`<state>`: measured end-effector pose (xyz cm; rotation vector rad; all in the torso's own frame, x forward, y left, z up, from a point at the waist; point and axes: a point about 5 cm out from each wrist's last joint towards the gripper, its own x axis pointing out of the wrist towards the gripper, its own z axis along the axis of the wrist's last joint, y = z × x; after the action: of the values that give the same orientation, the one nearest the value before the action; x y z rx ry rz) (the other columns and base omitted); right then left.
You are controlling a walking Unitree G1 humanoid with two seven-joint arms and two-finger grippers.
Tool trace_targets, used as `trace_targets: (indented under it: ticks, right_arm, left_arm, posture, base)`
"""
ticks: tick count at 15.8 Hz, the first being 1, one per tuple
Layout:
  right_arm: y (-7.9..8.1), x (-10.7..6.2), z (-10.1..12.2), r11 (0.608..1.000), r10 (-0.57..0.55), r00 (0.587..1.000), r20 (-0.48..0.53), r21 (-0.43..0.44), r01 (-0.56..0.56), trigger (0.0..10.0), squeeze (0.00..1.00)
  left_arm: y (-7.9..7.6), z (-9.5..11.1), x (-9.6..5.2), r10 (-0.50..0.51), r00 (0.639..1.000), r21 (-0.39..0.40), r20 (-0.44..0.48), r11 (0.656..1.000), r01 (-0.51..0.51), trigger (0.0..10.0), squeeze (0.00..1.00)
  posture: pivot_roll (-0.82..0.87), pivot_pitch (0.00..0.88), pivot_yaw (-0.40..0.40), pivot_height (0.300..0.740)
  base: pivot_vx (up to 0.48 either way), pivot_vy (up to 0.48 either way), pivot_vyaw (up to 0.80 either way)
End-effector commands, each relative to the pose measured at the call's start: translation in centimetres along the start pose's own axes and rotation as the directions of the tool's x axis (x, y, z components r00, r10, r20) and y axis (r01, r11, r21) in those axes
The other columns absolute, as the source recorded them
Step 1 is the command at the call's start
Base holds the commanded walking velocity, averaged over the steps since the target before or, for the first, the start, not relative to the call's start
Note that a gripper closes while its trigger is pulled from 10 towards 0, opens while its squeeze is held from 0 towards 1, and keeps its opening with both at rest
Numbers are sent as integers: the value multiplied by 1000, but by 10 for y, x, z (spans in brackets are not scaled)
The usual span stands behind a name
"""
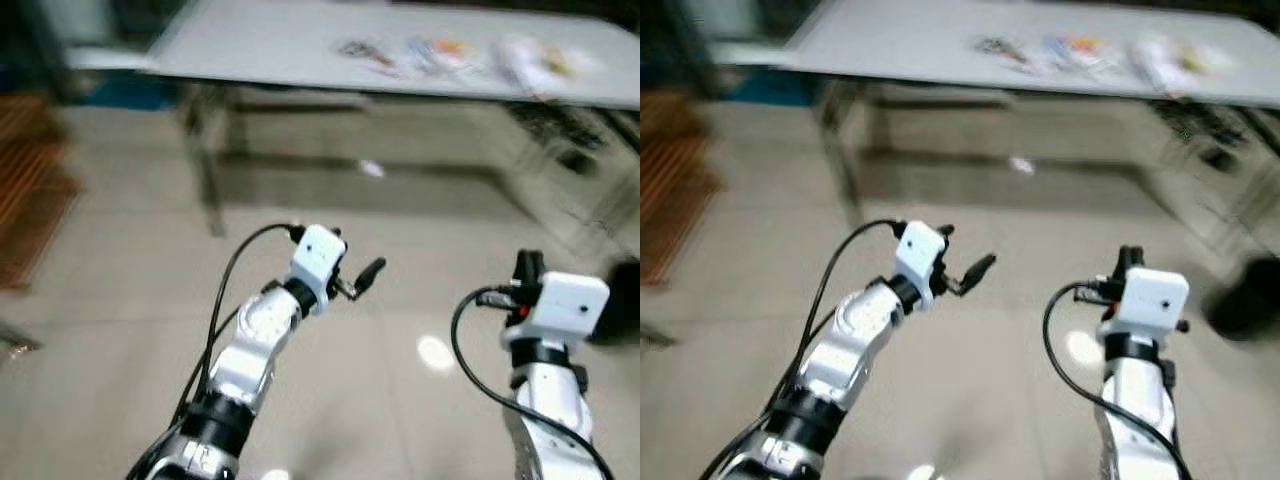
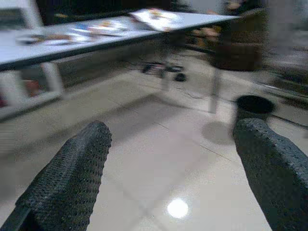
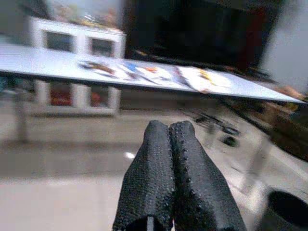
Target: Picking trash to rubbish bin
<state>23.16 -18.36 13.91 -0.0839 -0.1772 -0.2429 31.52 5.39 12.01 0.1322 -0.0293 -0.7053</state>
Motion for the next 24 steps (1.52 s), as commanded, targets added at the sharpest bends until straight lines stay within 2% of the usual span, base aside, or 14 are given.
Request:
trace_targets:
  ticks: [1,12,24]
  right_arm:
    - [2,-1,0,1000,0,1000,-3,2,0,10000,0]
    - [9,4,-3,1000,15,1000,-4,4,-15,10000,0]
    - [10,2,-6,1000,13,1000,-24,-8,-13,10000,0]
  left_arm:
    - [2,-3,1,-2,1000,3,-12,1000,2,10000,0]
    - [4,-5,6,-11,1000,36,-7,999,11,10000,0]
    - [3,-10,6,-8,1000,31,-28,999,9,10000,0]
  posture:
    - [82,41,-24,740]
    - [100,31,-27,740]
    - [83,38,-23,740]
  base:
    - [480,0,0]
    - [475,0,0]
    - [351,-323,0]
